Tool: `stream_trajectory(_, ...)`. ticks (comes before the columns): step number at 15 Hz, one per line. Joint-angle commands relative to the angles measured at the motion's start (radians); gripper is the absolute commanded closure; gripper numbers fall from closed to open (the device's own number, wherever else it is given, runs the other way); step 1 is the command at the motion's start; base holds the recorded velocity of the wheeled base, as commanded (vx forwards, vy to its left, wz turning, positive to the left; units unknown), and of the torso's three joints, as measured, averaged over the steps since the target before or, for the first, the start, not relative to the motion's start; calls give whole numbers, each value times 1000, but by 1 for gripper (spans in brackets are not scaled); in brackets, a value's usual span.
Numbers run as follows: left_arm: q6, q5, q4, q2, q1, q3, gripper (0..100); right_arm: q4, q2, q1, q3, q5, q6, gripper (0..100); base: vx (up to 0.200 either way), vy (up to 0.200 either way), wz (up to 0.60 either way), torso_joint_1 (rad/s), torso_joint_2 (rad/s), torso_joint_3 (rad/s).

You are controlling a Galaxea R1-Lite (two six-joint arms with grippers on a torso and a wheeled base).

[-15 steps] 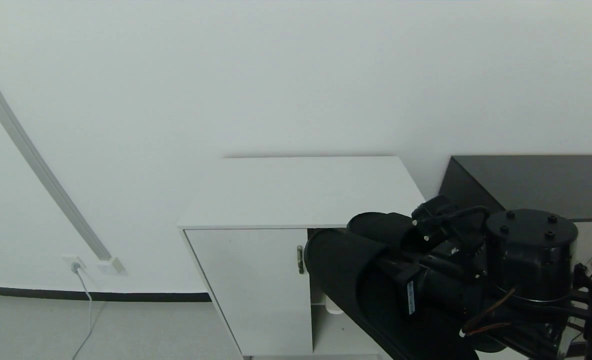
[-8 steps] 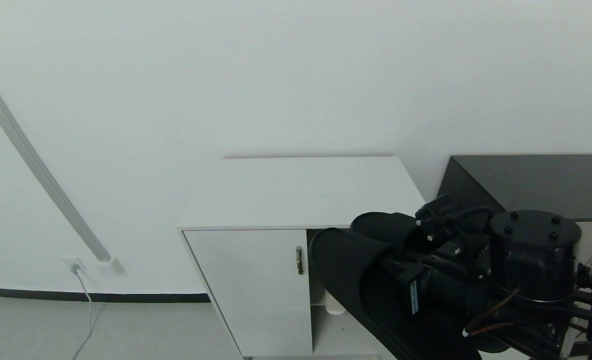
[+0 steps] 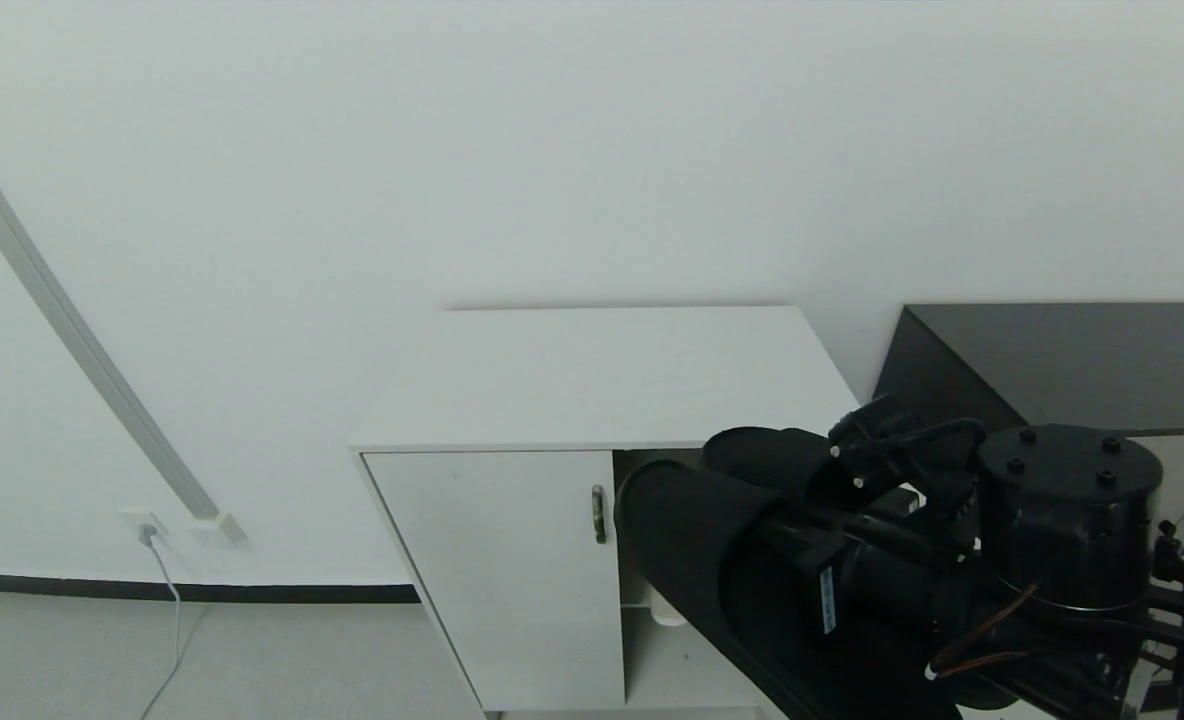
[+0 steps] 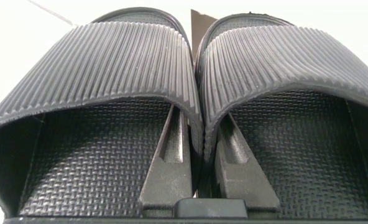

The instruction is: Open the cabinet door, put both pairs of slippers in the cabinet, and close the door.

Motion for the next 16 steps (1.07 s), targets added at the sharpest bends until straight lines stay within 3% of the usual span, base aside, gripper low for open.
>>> stream_trajectory(1, 1, 0, 0, 1, 0, 0, 100, 0, 3, 0, 1, 0, 0, 100, 0, 0, 0, -159, 383, 198)
stream_trajectory(16, 1, 0, 0, 1, 0, 0, 100, 0, 3, 5, 12, 1, 0, 100, 0, 0, 0, -209, 516, 301)
